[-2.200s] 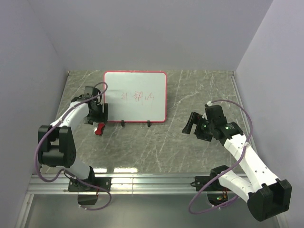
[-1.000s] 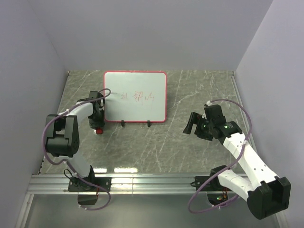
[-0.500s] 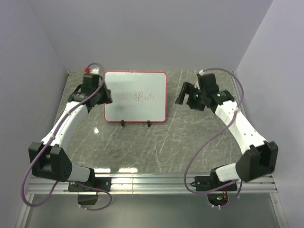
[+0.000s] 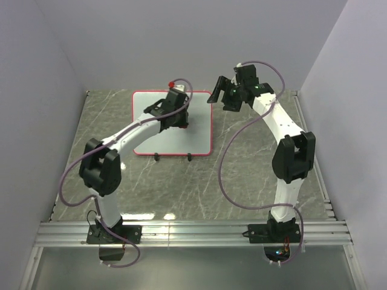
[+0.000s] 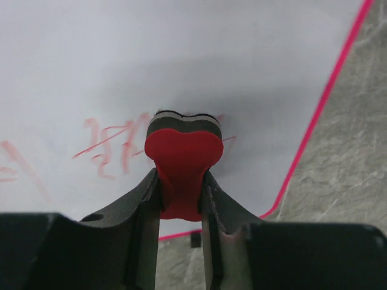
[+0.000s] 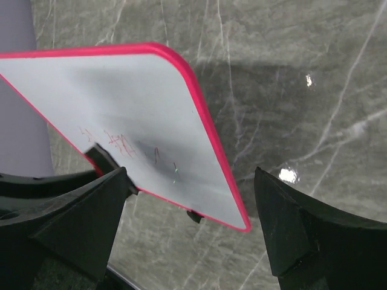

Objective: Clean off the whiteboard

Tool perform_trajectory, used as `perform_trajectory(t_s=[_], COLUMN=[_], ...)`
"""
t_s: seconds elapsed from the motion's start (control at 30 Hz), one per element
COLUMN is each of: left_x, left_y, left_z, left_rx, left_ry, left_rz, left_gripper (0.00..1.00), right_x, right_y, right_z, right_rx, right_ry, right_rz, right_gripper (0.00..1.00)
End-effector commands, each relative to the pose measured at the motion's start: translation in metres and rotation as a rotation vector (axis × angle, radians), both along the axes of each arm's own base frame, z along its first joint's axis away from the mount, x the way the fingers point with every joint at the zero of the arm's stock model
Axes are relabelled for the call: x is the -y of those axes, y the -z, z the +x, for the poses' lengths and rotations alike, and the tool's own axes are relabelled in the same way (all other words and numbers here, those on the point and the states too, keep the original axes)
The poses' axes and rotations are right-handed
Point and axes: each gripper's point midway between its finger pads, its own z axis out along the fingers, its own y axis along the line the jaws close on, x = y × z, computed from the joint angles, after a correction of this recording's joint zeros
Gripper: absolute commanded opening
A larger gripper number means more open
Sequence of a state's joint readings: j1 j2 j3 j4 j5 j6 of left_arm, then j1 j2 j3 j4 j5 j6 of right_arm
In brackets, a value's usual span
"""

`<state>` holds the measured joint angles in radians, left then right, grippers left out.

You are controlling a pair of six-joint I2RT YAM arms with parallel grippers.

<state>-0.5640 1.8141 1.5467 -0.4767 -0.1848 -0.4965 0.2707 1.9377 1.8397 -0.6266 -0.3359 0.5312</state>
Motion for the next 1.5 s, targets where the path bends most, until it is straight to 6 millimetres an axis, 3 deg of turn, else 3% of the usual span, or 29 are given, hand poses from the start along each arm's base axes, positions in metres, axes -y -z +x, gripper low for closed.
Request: perform_trajectory(t_s=[0.0, 0.1, 0.17, 0.3, 0.47, 0.6, 0.87, 0.97, 1.0, 1.1, 1.33, 1.47], left_x=[0.038, 0.063, 0.077, 0.086, 0.081, 0.078, 0.08, 0.076, 0.075, 0.074, 0.07, 0.043], left_y=[-0.027, -0.027, -0.028, -0.027, -0.01, 0.001, 0.021, 0.026, 0.03, 0.034, 0.045, 0.054], left_z=[0.017, 0.015, 0.012, 0.012, 0.011, 0.013, 0.018, 0.019, 0.019, 0.023, 0.03, 0.04], left_rx=[0.106, 0.13, 0.148, 0.169, 0.167, 0.169, 0.162, 0.171, 0.169, 0.176, 0.171, 0.149], left_ry=[0.014, 0.049, 0.078, 0.092, 0.082, 0.07, 0.068, 0.051, 0.045, 0.035, 0.007, -0.053], left_rz=[-0.045, -0.04, -0.048, -0.057, -0.026, -0.011, 0.011, 0.024, 0.029, 0.035, 0.073, 0.135], left_gripper=[0.0, 0.0, 0.0, 0.0, 0.0, 0.0, 0.0, 0.0, 0.0, 0.0, 0.0, 0.0], right_x=[-0.008, -0.014, -0.021, -0.027, -0.034, -0.034, -0.029, -0.028, -0.027, -0.024, -0.018, -0.016], right_y=[-0.019, -0.002, -0.001, 0.021, 0.042, 0.054, 0.056, 0.056, 0.058, 0.062, 0.067, 0.063], right_z=[0.019, 0.028, 0.034, 0.044, 0.045, 0.043, 0.035, 0.03, 0.028, 0.021, 0.012, 0.011], right_rx=[0.069, 0.053, 0.06, 0.04, 0.003, -0.02, -0.026, -0.028, -0.033, -0.042, -0.047, -0.04], right_ry=[-0.029, -0.046, -0.074, -0.098, -0.124, -0.134, -0.135, -0.142, -0.148, -0.154, -0.158, -0.157], right_rz=[0.039, 0.048, 0.069, 0.062, 0.084, 0.069, 0.036, 0.033, 0.032, 0.015, -0.021, -0.032], right_gripper=[0.91, 0.9, 0.89, 0.88, 0.83, 0.62, 0.46, 0.31, 0.2, 0.02, 0.0, 0.0])
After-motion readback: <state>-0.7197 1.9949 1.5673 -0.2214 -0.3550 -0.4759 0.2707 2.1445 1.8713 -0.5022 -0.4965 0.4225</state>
